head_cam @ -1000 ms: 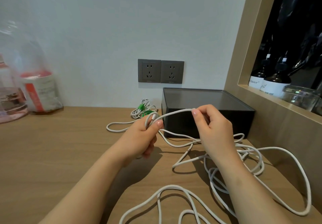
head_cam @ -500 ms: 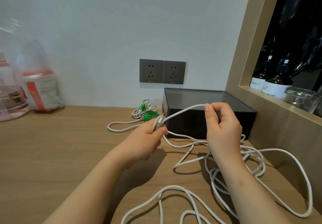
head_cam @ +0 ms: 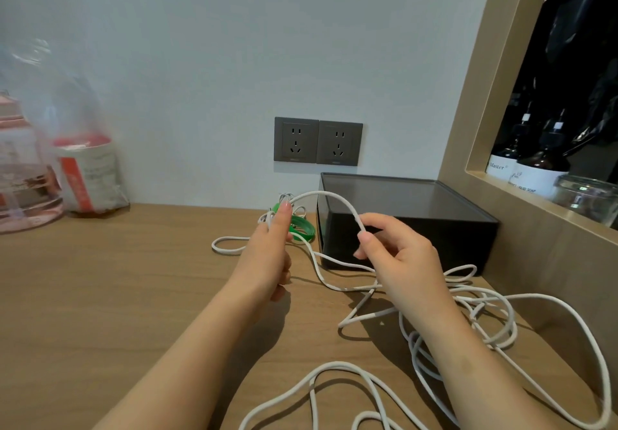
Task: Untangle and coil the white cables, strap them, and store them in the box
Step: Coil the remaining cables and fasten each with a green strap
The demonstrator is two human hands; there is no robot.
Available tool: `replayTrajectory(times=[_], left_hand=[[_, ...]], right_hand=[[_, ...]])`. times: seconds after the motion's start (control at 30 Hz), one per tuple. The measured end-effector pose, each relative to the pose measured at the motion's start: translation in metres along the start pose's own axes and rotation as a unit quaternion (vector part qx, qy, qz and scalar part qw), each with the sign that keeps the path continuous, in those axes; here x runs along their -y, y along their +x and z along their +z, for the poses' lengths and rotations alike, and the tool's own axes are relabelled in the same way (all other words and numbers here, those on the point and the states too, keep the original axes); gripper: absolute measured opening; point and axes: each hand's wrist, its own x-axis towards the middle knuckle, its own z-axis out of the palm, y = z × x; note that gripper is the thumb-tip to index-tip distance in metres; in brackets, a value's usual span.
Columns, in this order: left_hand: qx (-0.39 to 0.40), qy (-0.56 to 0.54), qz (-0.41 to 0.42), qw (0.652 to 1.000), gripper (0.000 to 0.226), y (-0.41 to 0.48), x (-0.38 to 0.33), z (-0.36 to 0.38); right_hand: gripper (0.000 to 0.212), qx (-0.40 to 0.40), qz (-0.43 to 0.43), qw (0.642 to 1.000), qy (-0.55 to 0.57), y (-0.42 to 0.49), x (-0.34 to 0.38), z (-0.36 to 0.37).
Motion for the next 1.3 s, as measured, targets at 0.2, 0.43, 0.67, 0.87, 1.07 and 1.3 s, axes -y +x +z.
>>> replayTrajectory(times=[0.2, 0.43, 0.67, 0.87, 1.07, 1.3], left_hand=[[0.027, -0.028, -0.007, 0.999, 0.064, -0.004, 0.0, 0.001], [0.041, -0.024, 0.007, 0.999, 0.071, -0.003, -0.001, -0.003], [0.006, -0.111, 0.02, 0.994, 0.035, 0.011, 0.001, 0.002], [0.012, -0.267, 0.016, 0.963, 0.038, 0.013, 0.003, -0.003], [0.065, -0.433, -0.039, 0.898, 0.028, 0.011, 0.001, -0.01], [0.085, -0.523, -0.053, 0.846, 0.028, 0.015, -0.003, -0.017]], right_hand=[[0.04, 0.1, -0.049, 0.994, 0.0, -0.006, 0.004, 0.007], [0.028, 0.142, -0.094, 0.978, -0.119, -0.009, 0.0, 0.016], [0.029, 0.205, -0.09, 0.967, -0.123, -0.01, 0.003, 0.02], [0.029, 0.259, -0.032, 0.961, -0.089, -0.011, 0.006, 0.018], [0.024, 0.287, -0.001, 0.953, -0.092, -0.01, 0.006, 0.015], [0.027, 0.244, 0.022, 0.949, -0.196, -0.004, 0.006, 0.005]])
